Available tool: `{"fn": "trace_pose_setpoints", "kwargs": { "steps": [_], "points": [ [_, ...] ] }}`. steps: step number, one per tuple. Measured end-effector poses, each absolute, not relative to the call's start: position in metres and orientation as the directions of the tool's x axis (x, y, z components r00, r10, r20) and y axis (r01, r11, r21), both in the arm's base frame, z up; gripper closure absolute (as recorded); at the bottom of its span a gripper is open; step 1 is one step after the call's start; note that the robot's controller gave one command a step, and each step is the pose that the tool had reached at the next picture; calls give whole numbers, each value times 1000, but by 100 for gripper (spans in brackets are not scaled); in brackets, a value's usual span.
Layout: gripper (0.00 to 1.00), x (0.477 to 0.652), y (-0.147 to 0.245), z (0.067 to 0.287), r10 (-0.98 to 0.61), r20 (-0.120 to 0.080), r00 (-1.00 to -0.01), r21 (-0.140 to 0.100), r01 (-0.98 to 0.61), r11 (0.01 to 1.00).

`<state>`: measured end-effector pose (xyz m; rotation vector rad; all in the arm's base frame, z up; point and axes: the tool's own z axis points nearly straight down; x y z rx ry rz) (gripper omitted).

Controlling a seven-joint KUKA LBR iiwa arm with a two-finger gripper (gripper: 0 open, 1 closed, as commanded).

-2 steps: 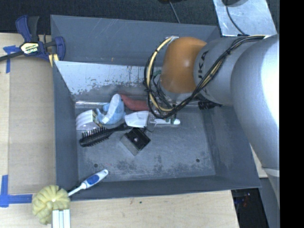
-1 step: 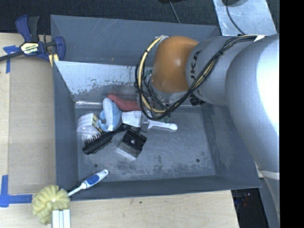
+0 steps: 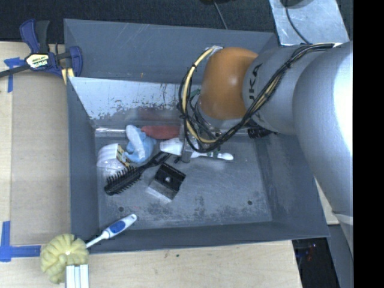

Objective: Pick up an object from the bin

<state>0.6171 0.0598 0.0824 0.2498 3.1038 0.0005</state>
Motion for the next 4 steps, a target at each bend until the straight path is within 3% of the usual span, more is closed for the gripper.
{"fn": "trace_pose_setpoints", "kwargs": {
  "steps": [3, 4],
  "points": [
    [100, 625, 73, 79, 152, -20, -988, 1, 152, 988],
    [100, 558, 56, 82, -137, -41, -990, -6, -137, 991]
  ]
}}
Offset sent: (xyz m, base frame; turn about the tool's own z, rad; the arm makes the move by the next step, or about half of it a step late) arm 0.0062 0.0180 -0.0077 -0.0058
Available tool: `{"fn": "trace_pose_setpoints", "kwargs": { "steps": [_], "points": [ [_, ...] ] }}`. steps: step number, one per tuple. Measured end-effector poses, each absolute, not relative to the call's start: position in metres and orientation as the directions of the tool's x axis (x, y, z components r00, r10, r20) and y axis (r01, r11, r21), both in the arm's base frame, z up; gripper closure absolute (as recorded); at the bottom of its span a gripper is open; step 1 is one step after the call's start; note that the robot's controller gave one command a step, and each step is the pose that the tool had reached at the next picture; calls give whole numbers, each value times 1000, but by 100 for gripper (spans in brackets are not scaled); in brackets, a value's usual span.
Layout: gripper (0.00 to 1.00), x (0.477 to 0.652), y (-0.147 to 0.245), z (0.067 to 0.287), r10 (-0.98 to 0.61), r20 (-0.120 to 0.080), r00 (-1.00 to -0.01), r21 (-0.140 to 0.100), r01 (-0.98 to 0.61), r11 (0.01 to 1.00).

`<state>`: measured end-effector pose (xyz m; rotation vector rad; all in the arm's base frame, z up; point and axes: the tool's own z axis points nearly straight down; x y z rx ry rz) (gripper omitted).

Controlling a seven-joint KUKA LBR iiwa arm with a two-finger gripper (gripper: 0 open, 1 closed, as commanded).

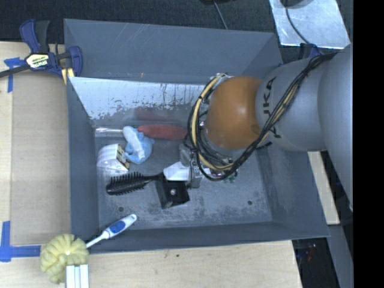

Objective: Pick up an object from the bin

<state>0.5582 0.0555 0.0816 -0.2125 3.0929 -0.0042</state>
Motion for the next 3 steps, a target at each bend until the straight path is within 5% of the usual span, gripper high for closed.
{"fn": "trace_pose_setpoints", "kwargs": {
  "steps": [1, 2, 3],
  "points": [
    [100, 614, 77, 90, 119, -51, -992, 9, 118, 993],
    [100, 577, 76, 84, -97, -64, -993, -2, -97, 995],
    [100, 607, 110, 81, 86, -79, -993, 13, 85, 996]
  ]
}}
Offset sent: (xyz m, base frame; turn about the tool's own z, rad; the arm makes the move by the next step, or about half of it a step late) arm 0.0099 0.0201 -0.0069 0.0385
